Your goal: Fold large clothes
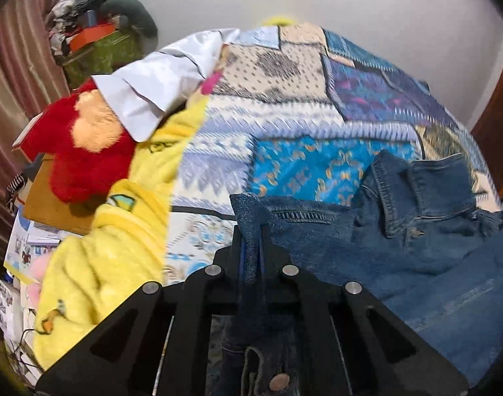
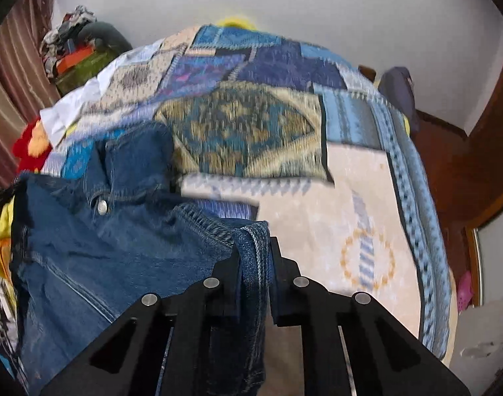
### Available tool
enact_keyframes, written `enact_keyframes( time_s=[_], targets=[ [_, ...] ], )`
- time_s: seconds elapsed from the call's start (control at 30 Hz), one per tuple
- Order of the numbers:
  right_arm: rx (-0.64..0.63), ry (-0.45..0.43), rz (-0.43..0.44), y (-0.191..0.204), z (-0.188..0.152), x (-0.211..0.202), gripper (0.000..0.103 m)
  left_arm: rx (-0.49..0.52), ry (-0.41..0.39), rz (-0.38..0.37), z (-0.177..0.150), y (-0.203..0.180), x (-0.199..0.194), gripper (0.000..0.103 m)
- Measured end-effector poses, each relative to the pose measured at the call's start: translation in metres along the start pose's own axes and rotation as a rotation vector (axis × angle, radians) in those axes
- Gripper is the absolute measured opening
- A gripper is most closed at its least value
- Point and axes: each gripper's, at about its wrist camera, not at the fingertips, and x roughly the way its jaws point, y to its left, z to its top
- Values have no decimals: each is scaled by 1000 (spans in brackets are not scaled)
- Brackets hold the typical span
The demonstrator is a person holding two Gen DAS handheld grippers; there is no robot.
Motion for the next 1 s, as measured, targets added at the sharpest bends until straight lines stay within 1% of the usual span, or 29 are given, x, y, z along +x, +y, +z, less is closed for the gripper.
enact_keyframes(
  time_s=[0.07, 0.13, 0.2, 0.27, 0.33, 0.43, 0.5, 0.53, 0.57, 0.6, 0.63, 0.67, 0.77, 0.8, 0.83, 0.9, 1.0],
  targets=[
    [5, -18, 9, 6, 16, 4, 10, -4, -18, 21, 2, 7, -6, 7],
    [-2, -31, 3, 18, 28, 14, 10, -2, -27, 61, 3, 14, -5, 7],
    [-16, -34, -19, 31, 39, 32, 10, -20, -14, 98, 4, 24, 3, 7],
    [-18, -18, -32, 39, 46, 50, 10, -29, 7, 124, 4, 31, 12, 7],
    [-32, -3, -56, 43, 49, 64, 10, -31, 35, 156, 2, 40, 26, 7],
    [-79, 38, -94, 46, 42, 80, 11, -27, 59, 176, -2, 46, 41, 9],
    [-117, 48, -115, 47, 36, 85, 15, -33, 78, 190, -5, 47, 50, 12],
    [-134, 43, -130, 47, 33, 85, 22, -35, 87, 195, -6, 48, 54, 14],
    [-149, 30, -158, 46, 30, 84, 40, -40, 95, 201, -7, 49, 59, 16],
    [-159, 15, -203, 45, 29, 82, 53, -44, 98, 202, -8, 50, 61, 18],
    [-167, 8, -245, 44, 28, 82, 72, -47, 97, 199, -9, 51, 62, 19],
    [-175, 6, -253, 41, 27, 82, 73, -51, 94, 197, -9, 52, 62, 21],
    [-116, 34, -184, 27, 28, 77, 73, -67, 95, 171, -10, 55, 58, 26],
    [-98, 32, -168, 24, 28, 72, 73, -65, 99, 167, -11, 55, 54, 32],
    [-84, 25, -155, 21, 29, 65, 73, -60, 99, 171, -11, 55, 50, 41],
    [-63, 2, -130, 19, 29, 46, 73, -48, 87, 178, -11, 53, 40, 48],
    [-43, -32, -68, 18, 27, 12, 73, -33, 53, 160, -11, 49, 14, 50]
  ],
)
